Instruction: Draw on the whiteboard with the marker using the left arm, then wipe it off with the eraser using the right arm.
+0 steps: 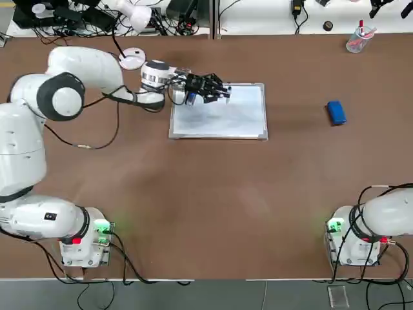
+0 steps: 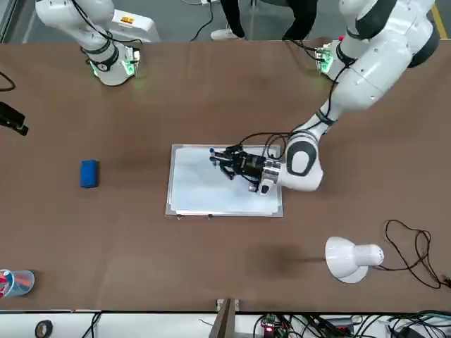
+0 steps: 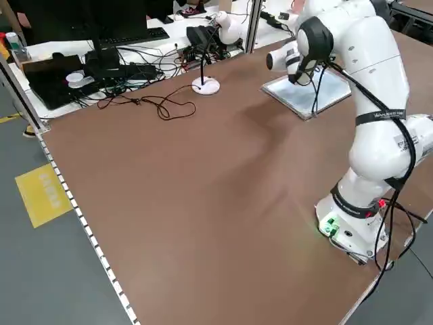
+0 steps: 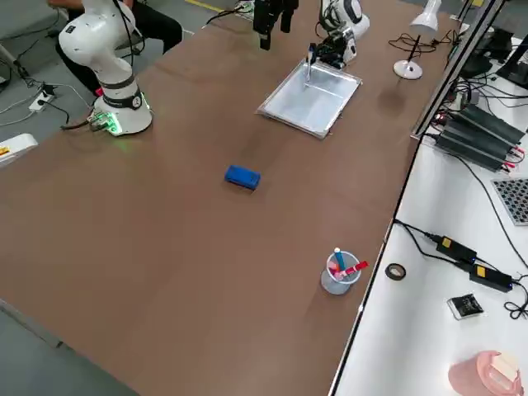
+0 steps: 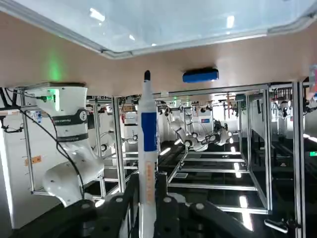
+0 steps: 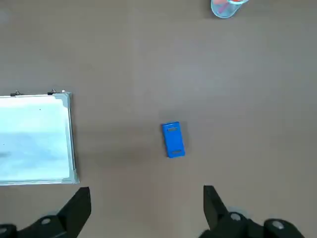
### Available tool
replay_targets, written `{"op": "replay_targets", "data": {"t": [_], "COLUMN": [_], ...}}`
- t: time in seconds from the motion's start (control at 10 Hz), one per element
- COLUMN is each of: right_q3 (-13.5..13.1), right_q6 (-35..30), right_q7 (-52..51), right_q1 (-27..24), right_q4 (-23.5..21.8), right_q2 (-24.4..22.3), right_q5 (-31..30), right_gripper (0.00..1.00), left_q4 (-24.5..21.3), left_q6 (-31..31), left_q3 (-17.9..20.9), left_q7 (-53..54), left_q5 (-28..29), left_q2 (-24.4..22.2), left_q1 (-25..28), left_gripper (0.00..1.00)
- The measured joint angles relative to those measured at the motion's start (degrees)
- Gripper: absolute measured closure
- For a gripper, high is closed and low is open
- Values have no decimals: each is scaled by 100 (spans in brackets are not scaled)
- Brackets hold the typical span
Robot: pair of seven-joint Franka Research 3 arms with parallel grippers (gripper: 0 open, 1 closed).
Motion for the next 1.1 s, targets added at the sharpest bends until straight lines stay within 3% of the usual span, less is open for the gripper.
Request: {"op": "replay_targets", "data": {"t": [0.5,1.1], "right_q3": [0,0], "right_q6": [0,0], "right_q7": [0,0], "right_q1": [0,0], "right_q4": [-24,-43], "right_q2": [0,1], "right_q5": [0,0], "right_gripper": [0,0], "left_q4": [431,576], "left_q6": [74,98], "left_q3": [64,295], "left_q7": [120,253], "left_q5": [-20,-20], "left_q2": [565,737], "left_q1": [-136,-369], "left_gripper": [82,82]}}
